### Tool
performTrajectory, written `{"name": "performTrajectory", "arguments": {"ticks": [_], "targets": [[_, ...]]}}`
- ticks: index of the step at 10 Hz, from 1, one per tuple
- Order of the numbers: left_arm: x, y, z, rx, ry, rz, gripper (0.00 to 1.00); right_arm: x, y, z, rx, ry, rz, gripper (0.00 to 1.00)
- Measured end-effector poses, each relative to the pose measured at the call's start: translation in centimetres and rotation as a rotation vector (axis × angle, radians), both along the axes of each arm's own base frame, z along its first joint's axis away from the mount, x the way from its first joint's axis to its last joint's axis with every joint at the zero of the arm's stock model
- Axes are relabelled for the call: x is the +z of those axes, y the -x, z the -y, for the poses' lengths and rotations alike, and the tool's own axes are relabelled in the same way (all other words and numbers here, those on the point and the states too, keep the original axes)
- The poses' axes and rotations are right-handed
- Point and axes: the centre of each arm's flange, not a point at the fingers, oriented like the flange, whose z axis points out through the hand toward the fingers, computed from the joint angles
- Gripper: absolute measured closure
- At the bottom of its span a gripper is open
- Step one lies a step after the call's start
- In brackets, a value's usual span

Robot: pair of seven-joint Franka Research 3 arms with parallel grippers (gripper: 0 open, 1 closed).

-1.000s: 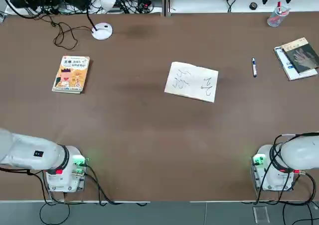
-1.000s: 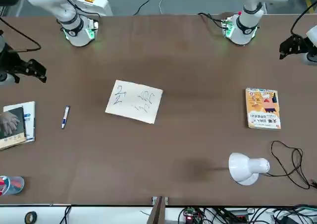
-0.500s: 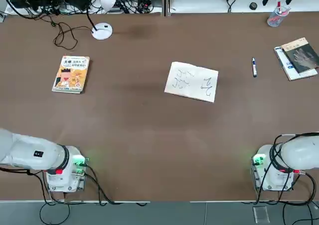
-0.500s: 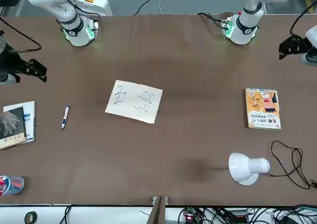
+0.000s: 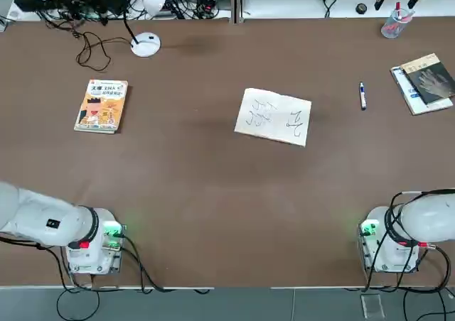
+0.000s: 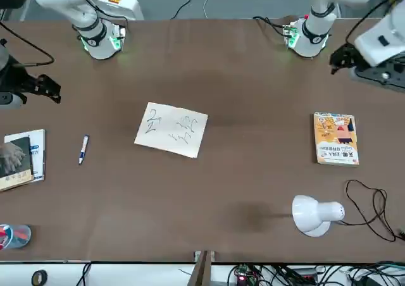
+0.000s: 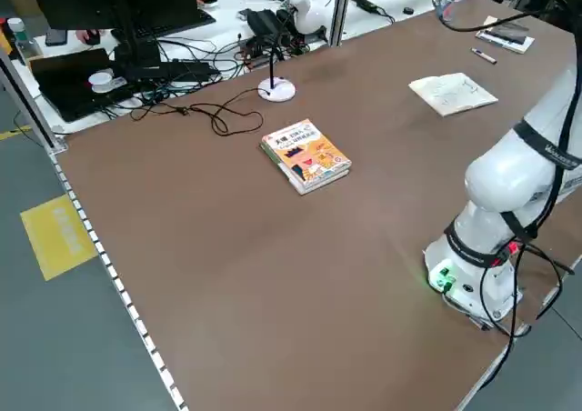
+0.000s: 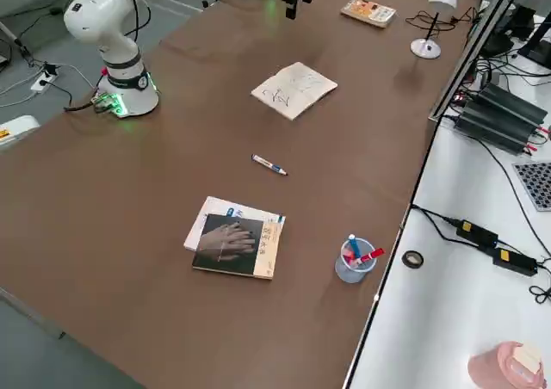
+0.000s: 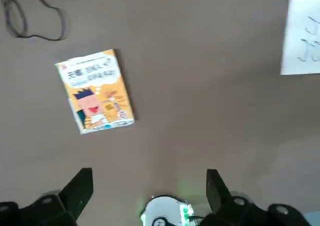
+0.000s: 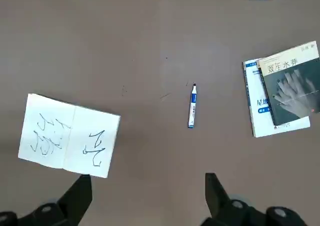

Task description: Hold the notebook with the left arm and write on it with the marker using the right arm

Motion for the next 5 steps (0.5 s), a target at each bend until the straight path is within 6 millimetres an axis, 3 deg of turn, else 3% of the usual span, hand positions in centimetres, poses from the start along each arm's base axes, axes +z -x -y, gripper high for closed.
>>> {"name": "performTrajectory", "arguments": {"ticks": [5], "targets": [[-2.5,2.1,10.5,-0.005,0.025,-0.016,0.0,-0.4,0.0,-0.1,0.001,0.001,-0.008,0.0]]}}
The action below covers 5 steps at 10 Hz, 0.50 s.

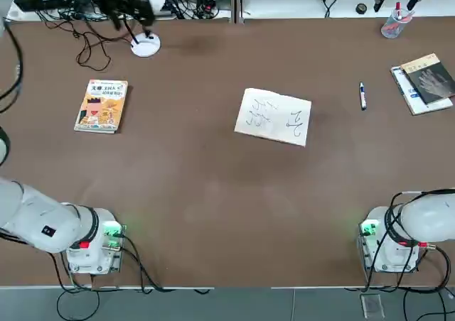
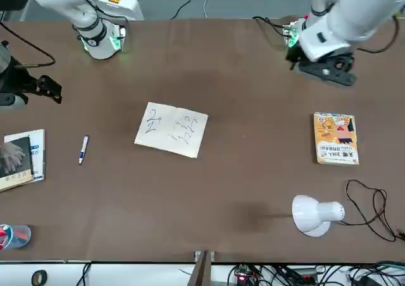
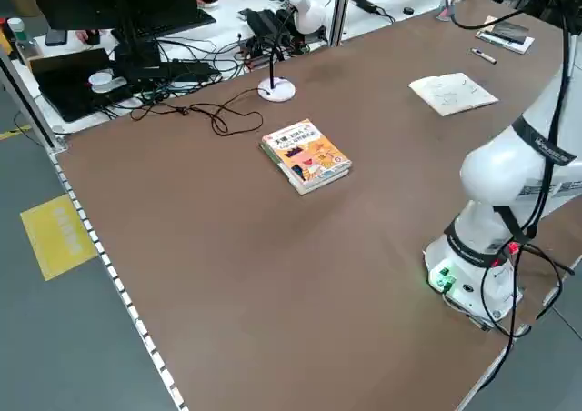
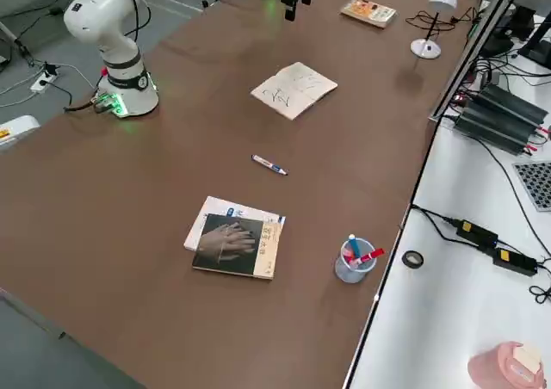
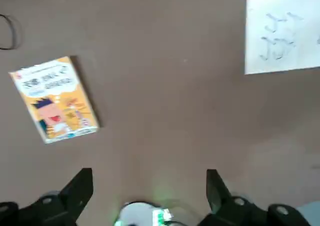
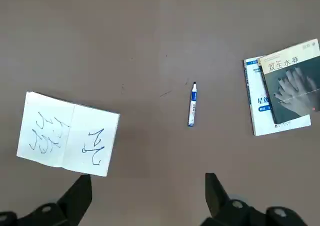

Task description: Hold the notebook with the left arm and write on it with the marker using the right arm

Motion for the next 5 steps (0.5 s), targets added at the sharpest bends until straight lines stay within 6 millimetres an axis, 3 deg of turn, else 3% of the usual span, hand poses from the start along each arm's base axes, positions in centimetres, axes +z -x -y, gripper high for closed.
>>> {"name": "performTrajectory", "arguments": {"ticks": [5], "targets": [[-3.1,0.5,6.7,0.073,0.003,0.034,0.0,-0.2,0.0,-0.1,0.001,0.001,-0.003,0.0]]}}
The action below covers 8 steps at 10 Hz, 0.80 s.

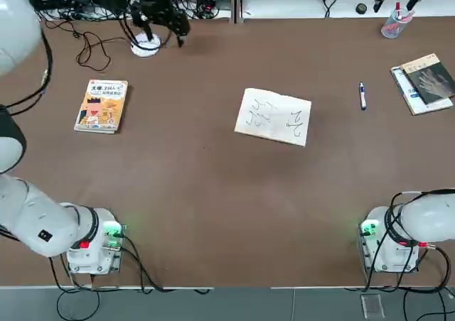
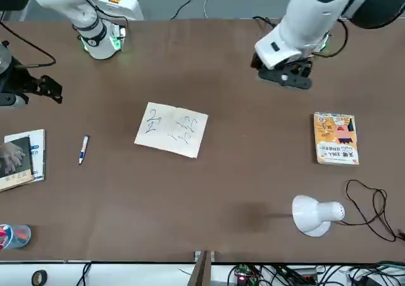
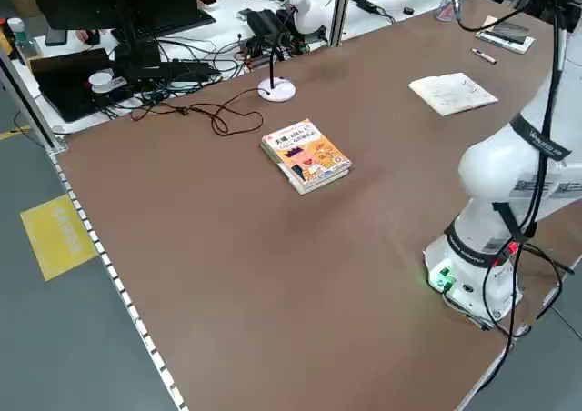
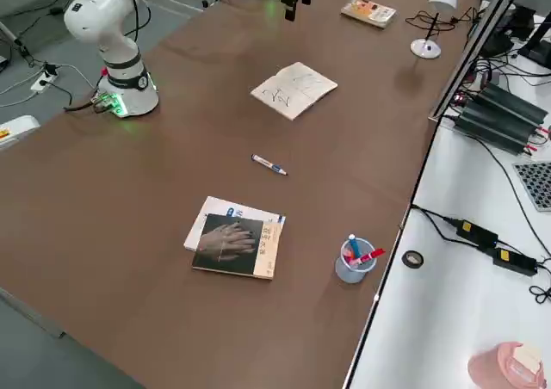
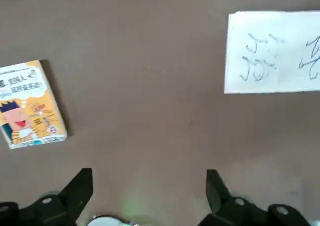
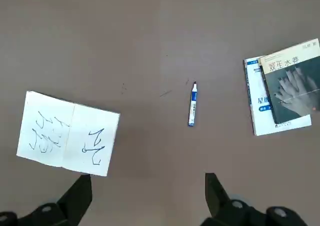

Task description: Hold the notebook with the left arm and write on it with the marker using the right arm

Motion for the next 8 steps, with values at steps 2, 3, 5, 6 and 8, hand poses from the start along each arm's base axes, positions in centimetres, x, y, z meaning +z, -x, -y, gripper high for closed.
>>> {"name": "performTrajectory", "arguments": {"ticks": [2,3,5,6,8], "targets": [[-1.3,0.0,2.1,0.033,0.006,0.018,0.0,-0.2,0.0,-0.1,0.001,0.0,-0.004,0.0],[-1.9,0.1,3.1,0.05,0.007,0.024,0.0,-0.3,0.0,-0.1,0.002,0.001,-0.007,0.0],[-3.2,0.5,5.3,0.073,0.01,0.033,0.0,-0.7,0.0,-0.1,0.002,0.002,-0.014,0.0],[-3.8,0.8,6.5,0.082,0.012,0.038,0.0,-0.8,0.0,-0.1,0.003,0.002,-0.016,0.0],[-5.0,1.3,8.4,0.109,0.016,0.048,0.0,-1.0,0.0,-0.1,0.003,0.003,-0.02,0.0]]}}
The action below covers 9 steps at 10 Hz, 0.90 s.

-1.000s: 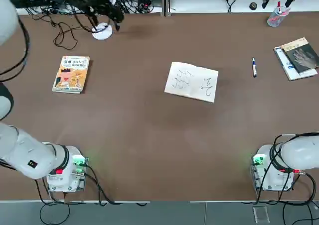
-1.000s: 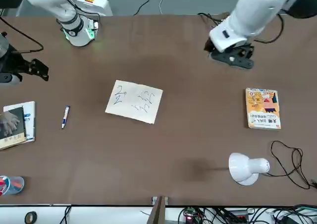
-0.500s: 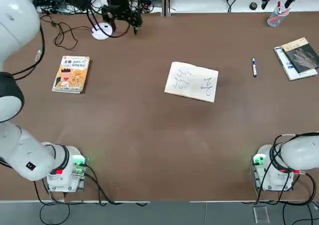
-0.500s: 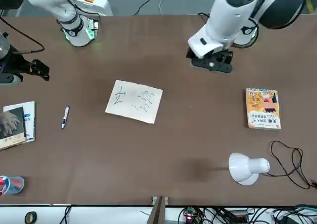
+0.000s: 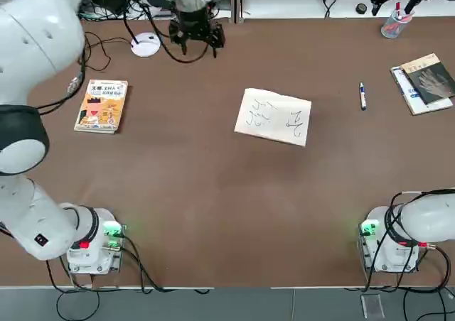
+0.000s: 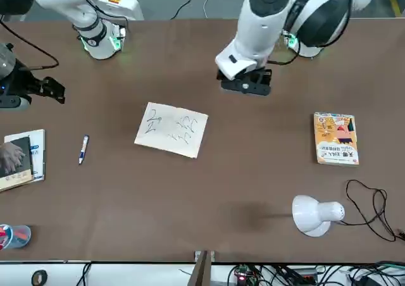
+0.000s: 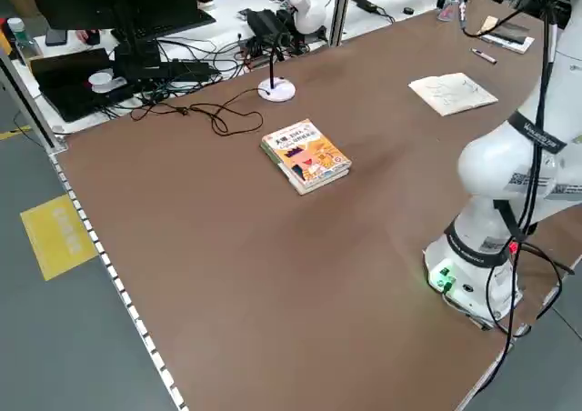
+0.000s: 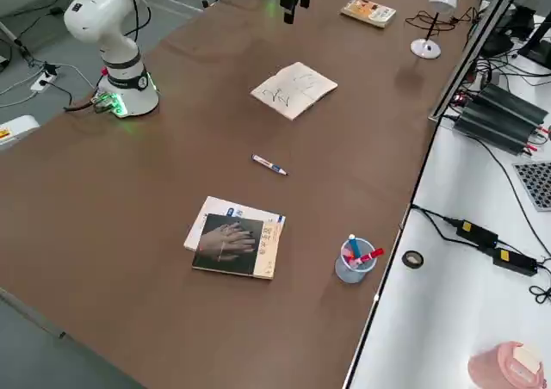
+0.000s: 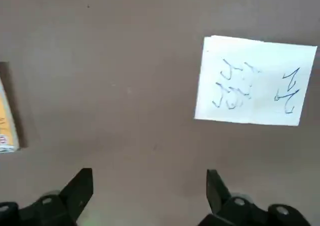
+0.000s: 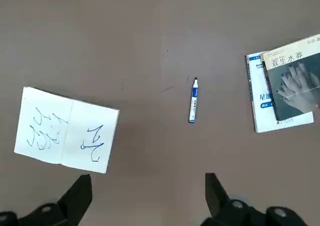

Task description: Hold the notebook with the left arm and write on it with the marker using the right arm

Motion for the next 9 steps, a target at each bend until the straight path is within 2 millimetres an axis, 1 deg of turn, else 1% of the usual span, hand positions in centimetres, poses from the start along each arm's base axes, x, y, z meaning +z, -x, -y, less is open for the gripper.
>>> {"name": "performTrajectory", "arguments": {"ticks": [2,4,5,7,9], "targets": [[-1.7,0.2,1.8,0.023,0.005,0.009,0.0,-0.2,-0.1,0.1,-0.001,0.0,0.0,0.0],[-3.8,0.4,3.8,0.049,0.006,0.017,0.0,-0.3,-0.3,0.9,0.016,-0.001,0.003,0.0],[-5.0,0.7,4.9,0.062,-0.003,0.026,0.0,-0.4,-0.5,1.8,0.042,-0.003,0.008,0.0],[-7.4,0.9,6.6,0.082,-0.022,0.055,0.0,-0.9,-1.3,4.2,0.089,-0.006,0.021,0.0],[-10.1,0.8,7.8,0.1,-0.031,0.056,0.0,-2.0,-2.3,6.4,0.135,-0.006,0.029,0.0]]}}
